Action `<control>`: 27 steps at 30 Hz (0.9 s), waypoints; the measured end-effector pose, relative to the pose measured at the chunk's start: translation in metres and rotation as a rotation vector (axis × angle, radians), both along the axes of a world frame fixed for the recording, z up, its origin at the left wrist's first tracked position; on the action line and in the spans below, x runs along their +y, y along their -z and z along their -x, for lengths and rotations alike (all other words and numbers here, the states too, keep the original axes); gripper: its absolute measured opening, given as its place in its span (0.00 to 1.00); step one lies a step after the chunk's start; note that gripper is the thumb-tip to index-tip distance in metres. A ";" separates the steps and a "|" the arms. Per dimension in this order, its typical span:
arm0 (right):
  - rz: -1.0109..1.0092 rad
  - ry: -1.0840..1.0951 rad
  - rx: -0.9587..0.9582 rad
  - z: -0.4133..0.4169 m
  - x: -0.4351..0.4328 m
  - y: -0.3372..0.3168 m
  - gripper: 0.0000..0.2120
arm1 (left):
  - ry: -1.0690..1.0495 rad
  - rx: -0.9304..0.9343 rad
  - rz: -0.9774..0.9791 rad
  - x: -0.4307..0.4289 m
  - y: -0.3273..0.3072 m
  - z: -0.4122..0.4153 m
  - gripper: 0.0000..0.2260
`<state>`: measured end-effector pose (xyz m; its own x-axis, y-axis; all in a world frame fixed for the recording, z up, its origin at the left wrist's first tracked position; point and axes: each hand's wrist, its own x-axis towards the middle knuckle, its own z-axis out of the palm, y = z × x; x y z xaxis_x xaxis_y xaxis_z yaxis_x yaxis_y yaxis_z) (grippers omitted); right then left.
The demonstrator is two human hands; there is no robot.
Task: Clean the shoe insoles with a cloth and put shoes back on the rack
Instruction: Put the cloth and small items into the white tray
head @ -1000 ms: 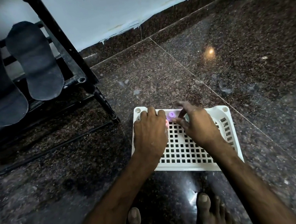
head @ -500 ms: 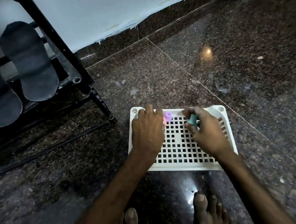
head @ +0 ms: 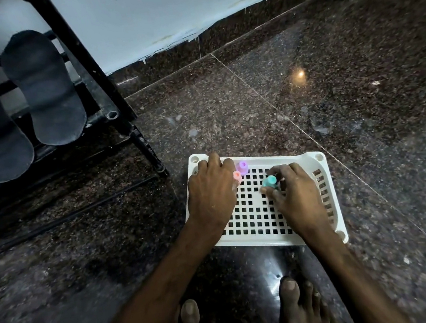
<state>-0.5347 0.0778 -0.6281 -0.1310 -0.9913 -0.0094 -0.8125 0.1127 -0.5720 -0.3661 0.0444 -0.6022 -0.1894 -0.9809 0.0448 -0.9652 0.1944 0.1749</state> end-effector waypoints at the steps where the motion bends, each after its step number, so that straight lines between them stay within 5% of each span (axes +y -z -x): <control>1: 0.002 -0.016 -0.019 -0.004 -0.002 0.001 0.18 | 0.001 -0.003 0.000 0.000 0.000 0.000 0.12; 14: 0.073 -0.087 -0.120 -0.027 -0.014 0.007 0.27 | 0.007 0.002 -0.016 0.001 -0.001 -0.001 0.14; 21: 0.071 -0.104 -0.051 -0.022 -0.017 0.007 0.15 | 0.010 0.025 -0.034 0.002 0.004 0.000 0.14; 27: 0.080 -0.102 -0.056 -0.020 -0.016 0.006 0.18 | 0.001 0.078 -0.044 0.003 0.003 -0.001 0.15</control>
<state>-0.5144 0.0623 -0.6344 -0.0309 -0.9973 0.0659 -0.7836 -0.0168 -0.6210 -0.3650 0.0474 -0.6048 -0.1883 -0.9820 0.0168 -0.9481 0.1862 0.2576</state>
